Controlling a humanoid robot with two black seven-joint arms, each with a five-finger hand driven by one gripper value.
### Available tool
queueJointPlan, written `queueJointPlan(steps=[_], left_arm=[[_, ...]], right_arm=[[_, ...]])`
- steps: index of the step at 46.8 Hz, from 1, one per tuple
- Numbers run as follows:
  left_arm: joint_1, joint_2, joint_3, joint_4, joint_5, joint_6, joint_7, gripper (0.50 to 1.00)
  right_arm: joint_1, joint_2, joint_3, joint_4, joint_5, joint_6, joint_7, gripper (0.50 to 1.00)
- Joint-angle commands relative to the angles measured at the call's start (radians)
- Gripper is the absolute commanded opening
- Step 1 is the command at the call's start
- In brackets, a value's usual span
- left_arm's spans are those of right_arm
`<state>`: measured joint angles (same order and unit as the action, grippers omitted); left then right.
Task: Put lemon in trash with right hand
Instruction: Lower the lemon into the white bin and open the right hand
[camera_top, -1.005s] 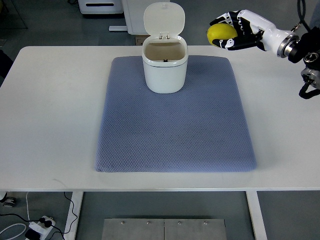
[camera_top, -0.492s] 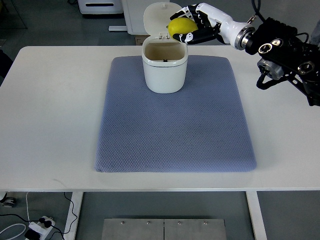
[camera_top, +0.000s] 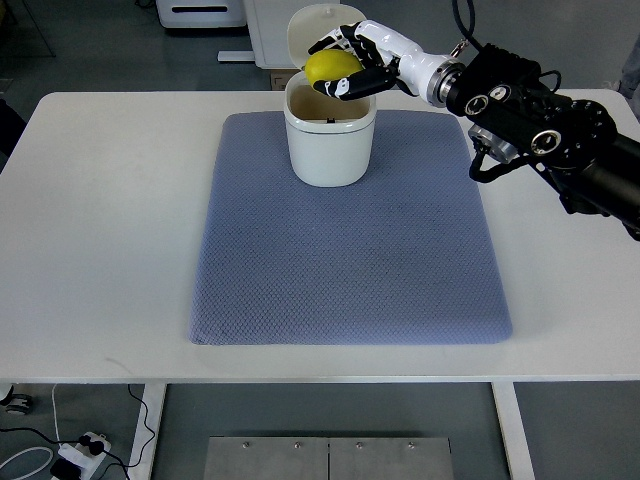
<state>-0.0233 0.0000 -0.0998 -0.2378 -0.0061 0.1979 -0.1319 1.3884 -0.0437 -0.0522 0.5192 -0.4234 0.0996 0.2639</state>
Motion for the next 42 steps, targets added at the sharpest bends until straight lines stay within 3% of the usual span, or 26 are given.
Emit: queueJointPlan(steps=[1,6,13,16,21,28,42], left_arm=[[0.0,0.0,0.0,0.0,0.0,0.0,0.0,1.0],[0.0,0.0,0.0,0.0,0.0,0.0,0.0,1.0],[0.0,0.0,0.0,0.0,0.0,0.0,0.0,1.0],[0.0,0.0,0.0,0.0,0.0,0.0,0.0,1.0],[0.0,0.0,0.0,0.0,0.0,0.0,0.0,1.0],[0.0,0.0,0.0,0.0,0.0,0.0,0.0,1.0],[0.0,0.0,0.0,0.0,0.0,0.0,0.0,1.0]], right_arm=[[0.001,0.019,0.0,-0.021,0.0,0.0,-0.005,0.527],[0.001,0.036,0.0,-0.037,0.0,0.0,-0.006,0.579],[0.006,0.044,0.0,-0.051,0.0,-0.001,-0.008,0.707],[0.006,0.044,0.0,-0.053,0.0,-0.003,-0.008,0.786],[0.003,0.044,0.002,-0.059,0.0,-0.004,-0.006,0.838],[0.003,0.044,0.002,-0.057,0.0,-0.004,-0.006,0.972],[0.006,0.044,0.002,-0.056,0.0,-0.001,-0.005,1.0]])
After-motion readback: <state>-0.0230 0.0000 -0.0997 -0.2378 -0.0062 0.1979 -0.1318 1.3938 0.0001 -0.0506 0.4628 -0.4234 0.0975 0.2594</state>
